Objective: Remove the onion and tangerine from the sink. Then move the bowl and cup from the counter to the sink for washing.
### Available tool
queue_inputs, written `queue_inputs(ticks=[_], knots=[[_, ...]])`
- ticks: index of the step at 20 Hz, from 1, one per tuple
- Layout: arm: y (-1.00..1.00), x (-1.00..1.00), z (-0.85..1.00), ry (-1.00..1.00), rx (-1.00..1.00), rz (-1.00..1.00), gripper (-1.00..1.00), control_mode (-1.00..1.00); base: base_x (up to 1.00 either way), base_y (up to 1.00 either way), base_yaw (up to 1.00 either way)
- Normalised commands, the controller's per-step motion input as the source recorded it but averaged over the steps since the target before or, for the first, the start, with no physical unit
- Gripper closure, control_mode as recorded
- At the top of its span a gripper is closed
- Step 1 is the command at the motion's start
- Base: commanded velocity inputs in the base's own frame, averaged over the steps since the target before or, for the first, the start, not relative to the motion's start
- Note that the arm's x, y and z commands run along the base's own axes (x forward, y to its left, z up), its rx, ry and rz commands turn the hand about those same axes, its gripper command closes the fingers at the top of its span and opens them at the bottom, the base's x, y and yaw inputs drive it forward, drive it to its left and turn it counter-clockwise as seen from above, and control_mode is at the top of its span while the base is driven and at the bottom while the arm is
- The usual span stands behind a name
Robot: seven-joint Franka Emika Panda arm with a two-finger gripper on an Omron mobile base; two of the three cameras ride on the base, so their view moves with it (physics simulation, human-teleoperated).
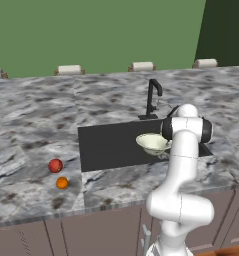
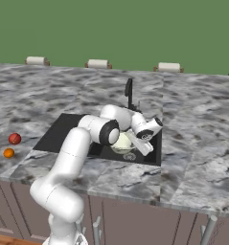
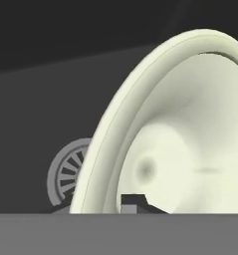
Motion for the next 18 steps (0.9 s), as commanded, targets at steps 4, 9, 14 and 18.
queue_inputs(ticks=[4,9,14,18], knots=[[0.0,0.01,-0.02,0.0,0.0,0.01,-1.0,-1.0,0.0,0.0,0.0],[0.0,0.02,0.0,0.0,0.0,0.0,-1.0,-1.0,0.0,0.0,0.0],[0.0,0.0,0.04,0.0,0.0,0.0,-1.0,-1.0,0.0,0.0,0.0],[0.0,0.0,0.13,0.0,0.0,0.0,-1.0,-1.0,0.0,0.0,0.0]])
